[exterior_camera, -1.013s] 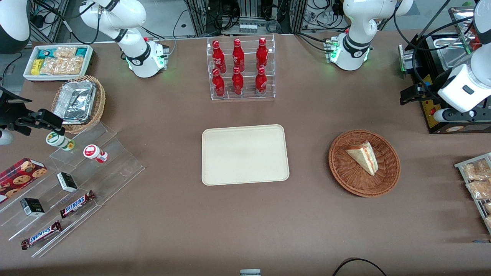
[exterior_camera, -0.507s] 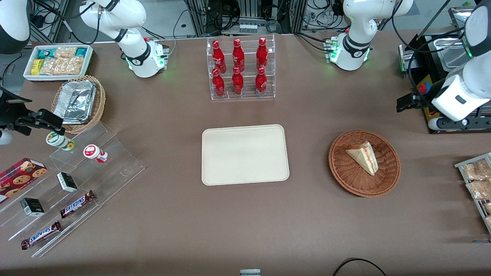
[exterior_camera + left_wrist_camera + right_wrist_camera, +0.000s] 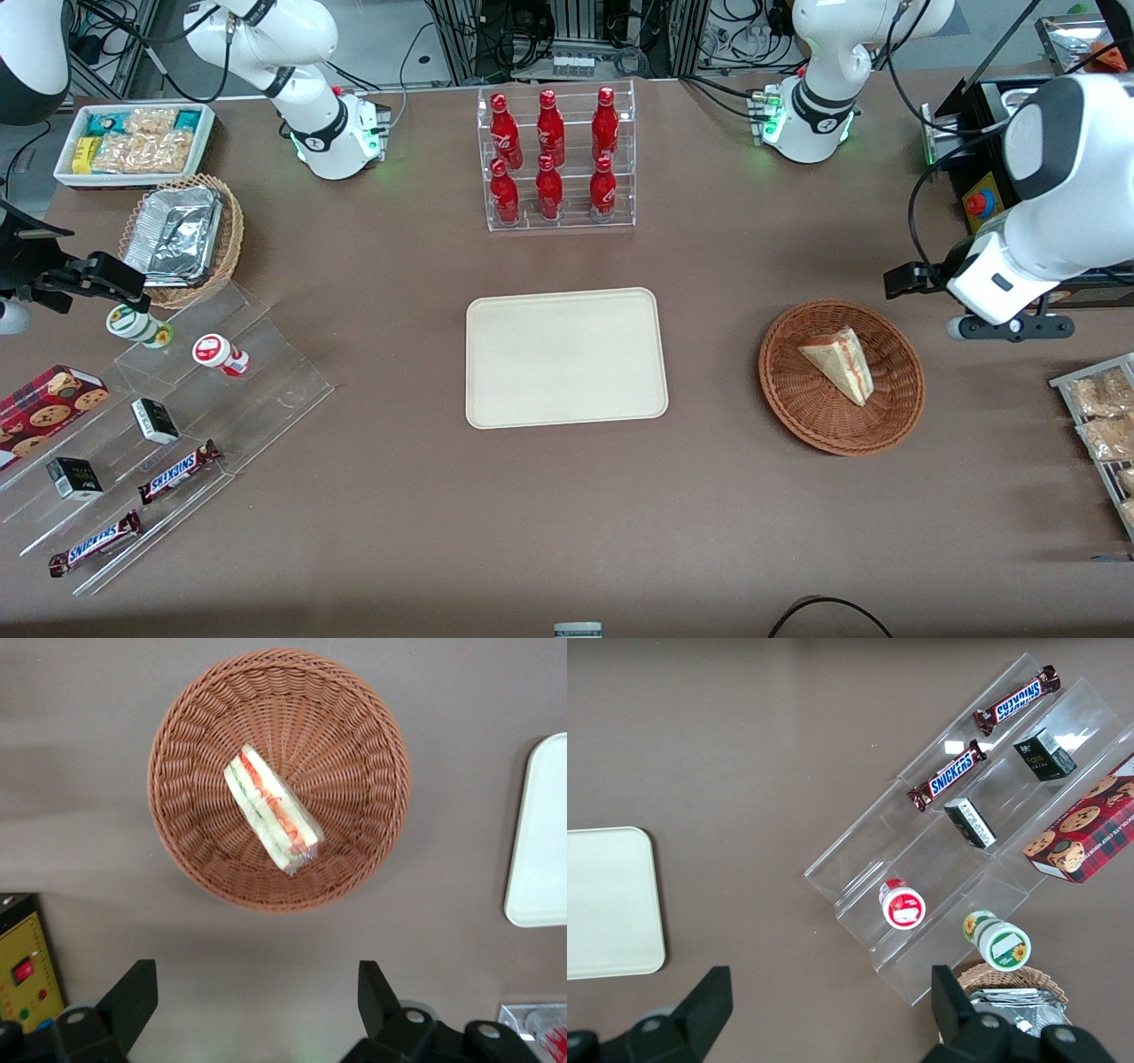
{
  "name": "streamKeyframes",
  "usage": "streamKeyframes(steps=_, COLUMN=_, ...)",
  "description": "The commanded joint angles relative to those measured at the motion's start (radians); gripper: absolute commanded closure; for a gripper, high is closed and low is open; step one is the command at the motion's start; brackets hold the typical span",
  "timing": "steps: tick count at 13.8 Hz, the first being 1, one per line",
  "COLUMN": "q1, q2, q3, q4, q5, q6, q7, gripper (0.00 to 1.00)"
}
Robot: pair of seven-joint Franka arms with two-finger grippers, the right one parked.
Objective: Place sandwich from basket to tray
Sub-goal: 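Move the left gripper from rest toward the sandwich in the wicker basket, then lower the open left gripper over the wrapped sandwich in the basket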
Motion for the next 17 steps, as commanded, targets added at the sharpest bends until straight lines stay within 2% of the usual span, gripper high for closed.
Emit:
streamKeyframes(steps=1, q1=0.004, q2=-0.025, q3=-0.005, q4=-0.098, q5=0.011, q6=0.105, q7=-0.001, gripper=0.0)
streamKeyframes(steps=4, q1=0.007, q2=-0.025, q3=-0.003, q4=-0.187, q5=0.01, q6=0.237, q7=-0.006, gripper=0.0)
streamKeyframes(steps=8, q1=0.008, q2=-0.023, q3=-0.003, q4=-0.283, q5=0.01, q6=0.386, q7=-0.096, gripper=0.0)
streamKeyframes(steps=11, q1=0.007, q2=-0.011, q3=-0.003, q4=-0.319, q5=0.01, q6=0.469, q7=-0.219, gripper=0.0)
streamKeyframes(steps=17, q1=0.001, q2=0.046, q3=-0.005, q4=-0.319, q5=0.008, q6=0.524, q7=-0.503, gripper=0.0)
